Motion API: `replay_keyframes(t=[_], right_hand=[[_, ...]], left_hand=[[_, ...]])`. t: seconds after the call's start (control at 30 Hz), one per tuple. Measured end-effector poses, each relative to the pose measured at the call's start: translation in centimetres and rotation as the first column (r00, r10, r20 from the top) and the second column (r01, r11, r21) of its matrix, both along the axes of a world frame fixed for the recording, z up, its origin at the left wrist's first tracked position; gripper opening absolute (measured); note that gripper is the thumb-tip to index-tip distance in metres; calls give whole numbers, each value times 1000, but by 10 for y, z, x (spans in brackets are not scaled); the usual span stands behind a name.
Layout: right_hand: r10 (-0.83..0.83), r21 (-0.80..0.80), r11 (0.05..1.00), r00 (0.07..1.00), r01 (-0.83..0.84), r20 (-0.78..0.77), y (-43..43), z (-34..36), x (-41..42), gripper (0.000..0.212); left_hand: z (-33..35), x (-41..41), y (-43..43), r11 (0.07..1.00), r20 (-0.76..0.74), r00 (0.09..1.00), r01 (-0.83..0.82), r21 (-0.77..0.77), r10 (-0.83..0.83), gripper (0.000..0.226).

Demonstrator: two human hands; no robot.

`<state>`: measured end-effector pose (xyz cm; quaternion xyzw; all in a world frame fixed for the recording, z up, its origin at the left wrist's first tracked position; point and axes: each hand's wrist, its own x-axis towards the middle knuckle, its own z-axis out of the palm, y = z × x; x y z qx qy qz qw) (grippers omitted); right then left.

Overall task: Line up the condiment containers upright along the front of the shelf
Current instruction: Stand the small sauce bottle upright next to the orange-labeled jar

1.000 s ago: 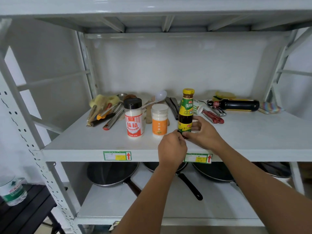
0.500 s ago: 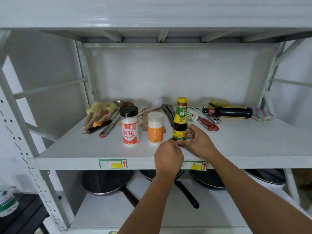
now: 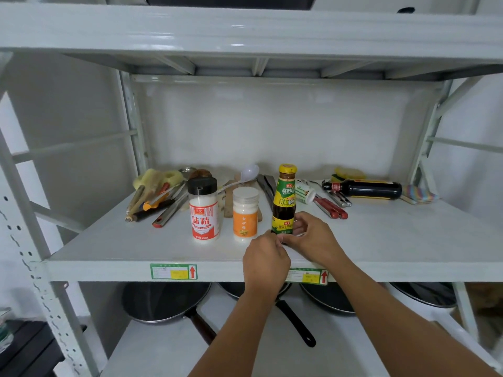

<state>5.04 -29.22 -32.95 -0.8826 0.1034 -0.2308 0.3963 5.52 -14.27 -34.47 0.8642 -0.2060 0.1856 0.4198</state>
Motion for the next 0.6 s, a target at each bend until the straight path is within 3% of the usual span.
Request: replay_keyframes(t=[0.23,0.4,0.6], right_hand=[[-17,4,1000,1000,17,-12,4,2,-2,51],[85,87,993,994,-78,-75,-4,6,-4,64],[93,48,995,994,-90,-57,-6,2,-2,56]], left_hand=[[4,-2,-2,999,-57,998,-40,2,40,24],[5,-3,-5,997,-94,993,-75,17,77,22],[6,-4,-6,997,-96,992,-81,18,82,22]])
